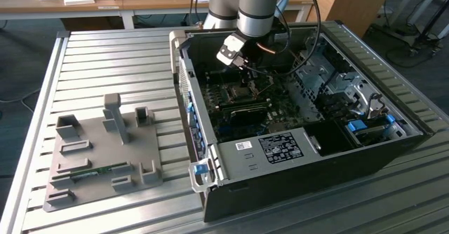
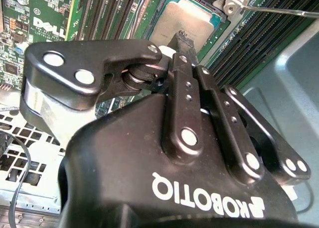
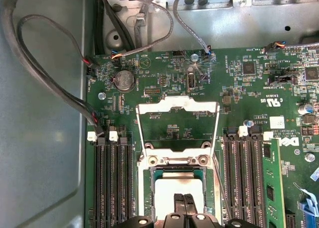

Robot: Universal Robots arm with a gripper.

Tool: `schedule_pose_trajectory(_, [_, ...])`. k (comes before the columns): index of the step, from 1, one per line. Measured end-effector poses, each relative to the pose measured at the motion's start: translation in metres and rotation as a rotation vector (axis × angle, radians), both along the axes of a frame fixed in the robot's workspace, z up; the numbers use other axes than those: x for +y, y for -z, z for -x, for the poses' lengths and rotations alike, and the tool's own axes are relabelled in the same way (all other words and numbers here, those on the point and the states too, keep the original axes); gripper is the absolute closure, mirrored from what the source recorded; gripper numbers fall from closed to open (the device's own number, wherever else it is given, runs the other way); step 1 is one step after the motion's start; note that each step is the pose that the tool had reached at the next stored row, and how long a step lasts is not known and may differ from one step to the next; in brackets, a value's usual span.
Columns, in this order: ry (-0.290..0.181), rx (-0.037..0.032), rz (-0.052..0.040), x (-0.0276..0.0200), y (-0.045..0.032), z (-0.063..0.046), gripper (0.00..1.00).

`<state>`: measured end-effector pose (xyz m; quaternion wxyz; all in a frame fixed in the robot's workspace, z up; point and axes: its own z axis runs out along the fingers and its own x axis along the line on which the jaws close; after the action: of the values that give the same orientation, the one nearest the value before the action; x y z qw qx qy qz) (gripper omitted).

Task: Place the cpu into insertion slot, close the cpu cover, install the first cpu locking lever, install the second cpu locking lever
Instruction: 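Place the cpu into insertion slot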

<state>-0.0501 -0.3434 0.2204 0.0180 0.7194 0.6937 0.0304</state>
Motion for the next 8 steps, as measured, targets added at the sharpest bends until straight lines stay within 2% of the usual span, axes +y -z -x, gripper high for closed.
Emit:
schedule_pose_trajectory(2, [0.0,0.0,0.0001,0.0,0.0,0.0001,0.89])
schedule_pose_trajectory(4, [0.0,0.0065,-0.0001,0.0,0.0001,0.0001,0.89])
schedule_pose_trajectory(8, [0.0,0.0076,0.0001,0.0,0.0,0.0,0.89])
